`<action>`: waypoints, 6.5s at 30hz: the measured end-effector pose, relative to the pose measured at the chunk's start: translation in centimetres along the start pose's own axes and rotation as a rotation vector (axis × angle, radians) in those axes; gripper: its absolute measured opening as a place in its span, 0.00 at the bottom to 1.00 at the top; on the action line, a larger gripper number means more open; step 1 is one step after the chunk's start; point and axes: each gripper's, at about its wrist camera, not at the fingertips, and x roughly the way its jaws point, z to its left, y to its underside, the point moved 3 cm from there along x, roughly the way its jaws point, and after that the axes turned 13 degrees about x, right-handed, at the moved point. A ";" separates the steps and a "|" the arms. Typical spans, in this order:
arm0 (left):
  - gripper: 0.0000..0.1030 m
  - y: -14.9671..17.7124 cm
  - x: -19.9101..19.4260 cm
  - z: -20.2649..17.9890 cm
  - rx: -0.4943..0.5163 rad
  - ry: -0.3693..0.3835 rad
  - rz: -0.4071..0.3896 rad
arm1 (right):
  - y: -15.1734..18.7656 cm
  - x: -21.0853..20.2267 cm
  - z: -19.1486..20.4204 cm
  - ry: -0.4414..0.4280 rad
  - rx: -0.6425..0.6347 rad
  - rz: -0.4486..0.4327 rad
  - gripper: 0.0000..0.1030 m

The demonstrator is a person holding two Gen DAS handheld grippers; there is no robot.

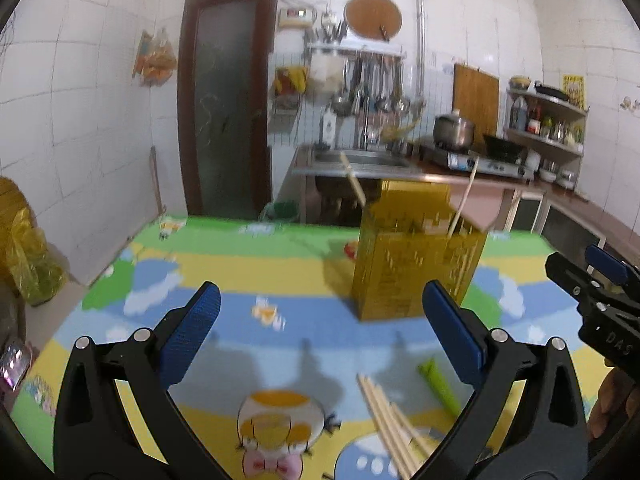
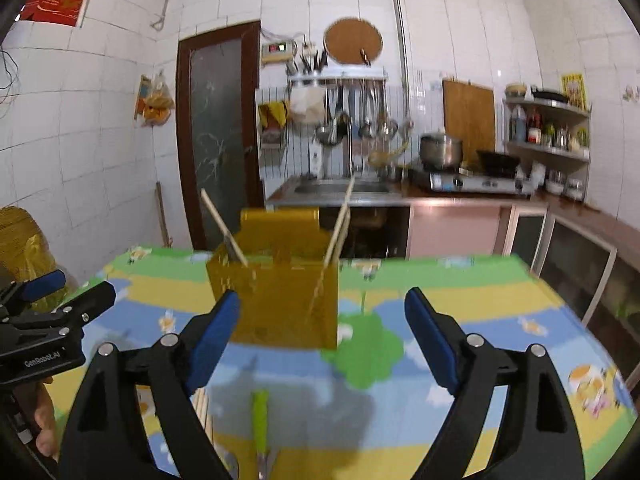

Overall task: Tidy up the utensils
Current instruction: 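Move both grippers back down toward the frog-handled fork and chopsticks, then grasp the green frog-handled fork with the right gripper while the left gripper grasps a chopstick, then lift the fork with the right gripper toward the holder while the left gripper lifts its chopstick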

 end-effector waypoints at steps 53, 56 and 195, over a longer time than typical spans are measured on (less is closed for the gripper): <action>0.95 10.2 9.0 0.2 -0.110 0.063 0.461 | 12.0 10.1 1.5 0.030 -0.101 0.530 0.16; 0.95 10.4 8.9 -0.7 -0.111 0.092 0.471 | 11.6 10.0 0.3 0.043 -0.060 0.531 0.15; 0.05 -14.6 -4.1 1.0 -0.037 -0.033 -0.448 | -10.1 -0.5 1.3 -0.135 0.066 -0.283 0.15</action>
